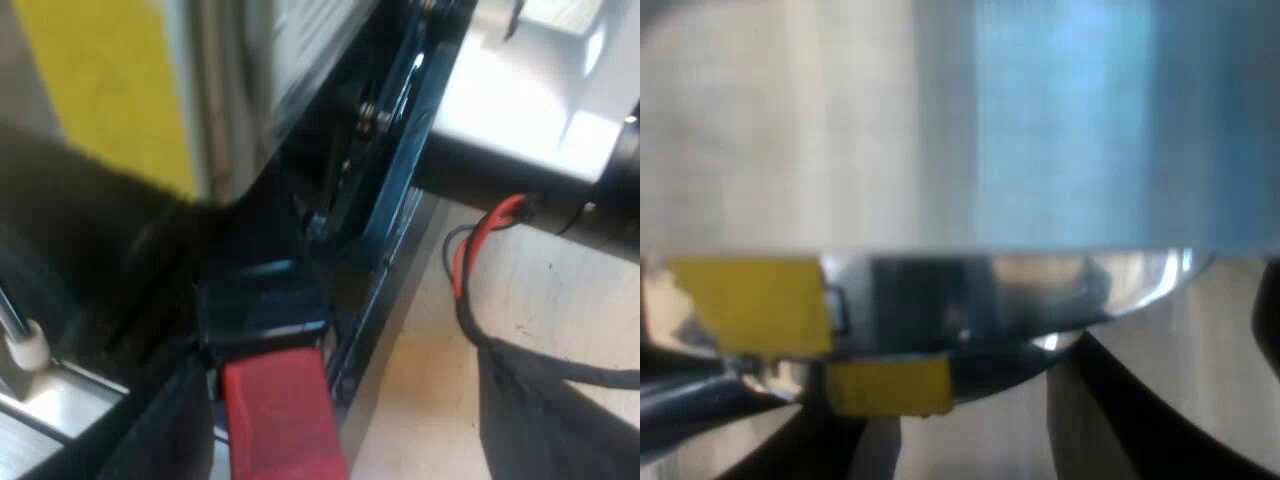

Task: Put the handle in the coffee machine

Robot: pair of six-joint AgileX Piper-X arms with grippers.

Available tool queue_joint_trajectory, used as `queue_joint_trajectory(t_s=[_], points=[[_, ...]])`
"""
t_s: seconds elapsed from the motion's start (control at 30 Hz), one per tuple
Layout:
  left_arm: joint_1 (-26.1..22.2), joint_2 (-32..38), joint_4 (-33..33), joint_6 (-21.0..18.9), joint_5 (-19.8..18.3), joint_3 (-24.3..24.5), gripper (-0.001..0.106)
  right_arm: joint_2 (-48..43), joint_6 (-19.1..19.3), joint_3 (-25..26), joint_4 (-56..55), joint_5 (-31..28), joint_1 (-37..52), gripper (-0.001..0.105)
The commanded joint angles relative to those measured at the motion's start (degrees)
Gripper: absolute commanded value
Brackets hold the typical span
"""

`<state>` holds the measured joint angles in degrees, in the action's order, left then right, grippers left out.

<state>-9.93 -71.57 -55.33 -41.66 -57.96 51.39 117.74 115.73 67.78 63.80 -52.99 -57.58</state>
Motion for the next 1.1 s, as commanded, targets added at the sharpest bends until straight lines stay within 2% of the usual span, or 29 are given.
queue_joint_trajectory(t_s=[0.03,0.4,0.73,0.87,0.93,1.0,1.1], points=[[-0.09,3.85,-0.50,0.82,-0.68,0.41,0.060,-3.80,-0.05,1.38,7.21,0.99,0.04,0.039],[-0.46,7.12,-0.05,0.67,0.18,0.41,0.060,-4.02,-1.47,1.38,7.22,0.99,-0.12,0.039],[-7.66,9.97,1.18,-0.51,-1.15,0.87,0.060,-4.02,-1.47,1.38,7.22,0.99,-0.10,0.039],[-8.04,9.97,0.99,-0.51,-1.15,1.87,0.060,-4.02,-1.47,1.38,7.22,0.99,-0.10,0.039],[-8.04,9.97,1.41,-1.90,-0.98,3.33,0.060,-4.02,-1.47,1.38,7.22,0.99,-0.10,0.039],[-8.04,9.97,3.11,-4.85,0.68,3.82,0.059,-4.02,-1.47,1.38,7.22,0.99,-0.10,0.039],[-7.46,9.66,6.22,-8.39,7.90,3.81,0.056,-4.02,-1.47,1.38,7.22,0.99,-0.10,0.039]])
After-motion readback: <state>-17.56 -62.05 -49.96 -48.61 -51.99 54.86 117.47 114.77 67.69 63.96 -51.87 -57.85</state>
